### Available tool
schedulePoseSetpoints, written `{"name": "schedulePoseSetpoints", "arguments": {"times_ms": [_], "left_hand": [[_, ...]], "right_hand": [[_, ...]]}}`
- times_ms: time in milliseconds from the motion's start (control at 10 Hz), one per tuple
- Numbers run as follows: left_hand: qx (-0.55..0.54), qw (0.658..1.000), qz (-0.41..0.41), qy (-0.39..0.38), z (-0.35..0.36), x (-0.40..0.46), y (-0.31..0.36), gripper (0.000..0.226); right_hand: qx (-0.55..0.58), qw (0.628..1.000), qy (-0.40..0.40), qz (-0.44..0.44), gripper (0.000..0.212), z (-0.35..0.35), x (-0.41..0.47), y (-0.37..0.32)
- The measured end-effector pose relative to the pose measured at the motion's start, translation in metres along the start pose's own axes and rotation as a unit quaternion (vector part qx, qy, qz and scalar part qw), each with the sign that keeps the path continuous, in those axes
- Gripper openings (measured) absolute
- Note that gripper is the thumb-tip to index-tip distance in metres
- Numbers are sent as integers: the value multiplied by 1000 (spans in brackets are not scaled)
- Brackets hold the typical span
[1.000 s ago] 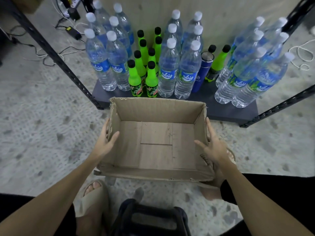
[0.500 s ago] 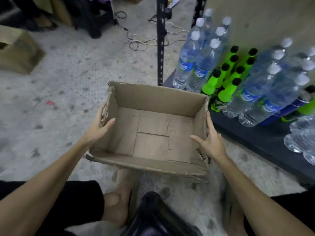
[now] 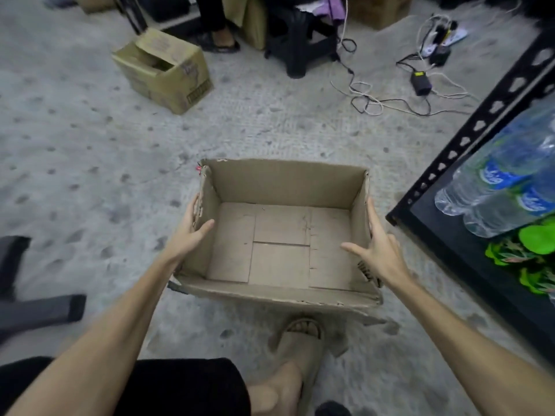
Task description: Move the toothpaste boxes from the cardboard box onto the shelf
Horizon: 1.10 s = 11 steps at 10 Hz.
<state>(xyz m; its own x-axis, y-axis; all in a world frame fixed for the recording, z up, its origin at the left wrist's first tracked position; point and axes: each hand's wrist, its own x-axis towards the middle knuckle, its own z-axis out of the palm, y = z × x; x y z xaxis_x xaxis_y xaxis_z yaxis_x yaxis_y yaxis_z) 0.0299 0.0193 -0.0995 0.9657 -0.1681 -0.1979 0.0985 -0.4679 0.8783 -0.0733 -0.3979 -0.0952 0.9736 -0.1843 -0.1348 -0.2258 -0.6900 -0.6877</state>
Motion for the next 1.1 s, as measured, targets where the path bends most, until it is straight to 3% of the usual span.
{"name": "schedulePoseSetpoints", "arguments": {"times_ms": [300, 500, 700, 900, 1000, 1100], "left_hand": [[224, 971, 30, 77, -1, 16, -32, 85], [173, 974, 22, 145, -4, 8, -28, 82], [256, 947, 41, 189, 2, -7, -22, 77], [355, 912, 16, 206, 20, -17, -7, 87], [347, 913, 8, 215, 37, -22, 18, 84], [307, 926, 54, 216, 75, -48, 39, 69]], "right_hand": [[56, 997, -41, -19, 103, 45, 23, -6], [35, 999, -18, 1, 105, 41, 21, -9], [4, 1000, -7, 17, 102, 36, 14, -10], [-32, 999, 28, 30, 91, 23, 1, -16], [-9, 999, 51, 18, 87, 6, -4, -24], [64, 993, 99, 20, 84, -12, -25, -35]]}}
